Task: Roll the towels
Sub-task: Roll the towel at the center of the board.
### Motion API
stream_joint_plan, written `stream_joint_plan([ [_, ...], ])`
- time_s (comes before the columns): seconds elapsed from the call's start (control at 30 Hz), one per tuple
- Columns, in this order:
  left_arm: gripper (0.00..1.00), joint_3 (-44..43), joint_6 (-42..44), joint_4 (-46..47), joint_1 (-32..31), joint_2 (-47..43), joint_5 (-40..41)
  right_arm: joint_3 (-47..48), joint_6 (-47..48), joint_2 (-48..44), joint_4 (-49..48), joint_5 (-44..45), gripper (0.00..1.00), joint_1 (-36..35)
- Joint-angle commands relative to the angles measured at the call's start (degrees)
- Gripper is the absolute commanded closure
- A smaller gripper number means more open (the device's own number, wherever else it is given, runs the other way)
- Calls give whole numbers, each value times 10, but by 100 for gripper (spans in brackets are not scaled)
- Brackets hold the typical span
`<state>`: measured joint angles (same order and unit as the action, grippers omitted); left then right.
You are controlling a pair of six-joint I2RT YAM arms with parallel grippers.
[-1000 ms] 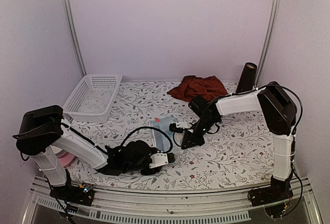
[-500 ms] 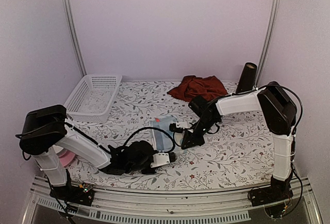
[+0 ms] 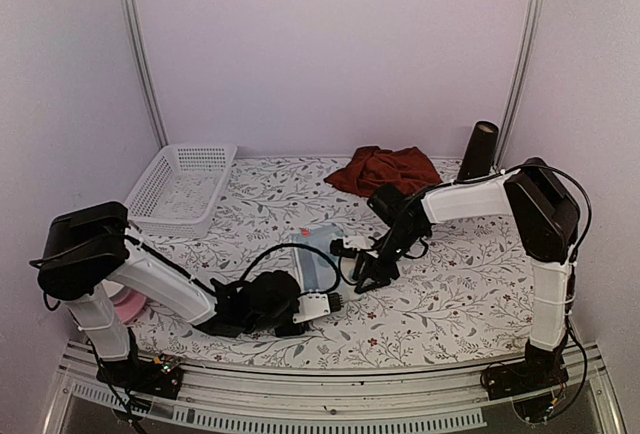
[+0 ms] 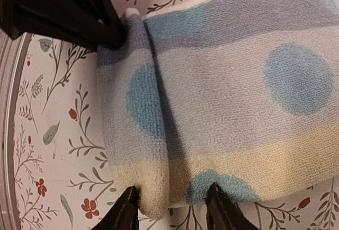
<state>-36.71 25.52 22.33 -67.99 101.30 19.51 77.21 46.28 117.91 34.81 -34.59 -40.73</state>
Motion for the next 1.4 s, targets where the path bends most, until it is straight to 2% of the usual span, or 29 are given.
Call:
stream_joint_plan([
  [0.0, 100, -9, -17, -38, 10, -5, -40, -36, 27, -59, -22, 35, 51, 6],
  [0.13, 100, -8, -31, -50, 24, -24, -79, -82, 45, -112, -78, 68, 41, 5],
  [0.37, 100, -9, -59, -66, 56, -52, -149, -179, 111, -204, -155, 74, 29, -11],
  [0.57, 100, -11, -77, -77, 75, -62, -197, -200, 133, -195, -186, 113, 25, -80],
  [0.73, 100, -14, -84, -87, 86, -60, -217, -204, 124, -170, -212, 143, 26, -119],
  [1.37, 100, -11, -98, -88, 108, -69, -257, -211, 125, -129, -236, 205, 47, -123],
])
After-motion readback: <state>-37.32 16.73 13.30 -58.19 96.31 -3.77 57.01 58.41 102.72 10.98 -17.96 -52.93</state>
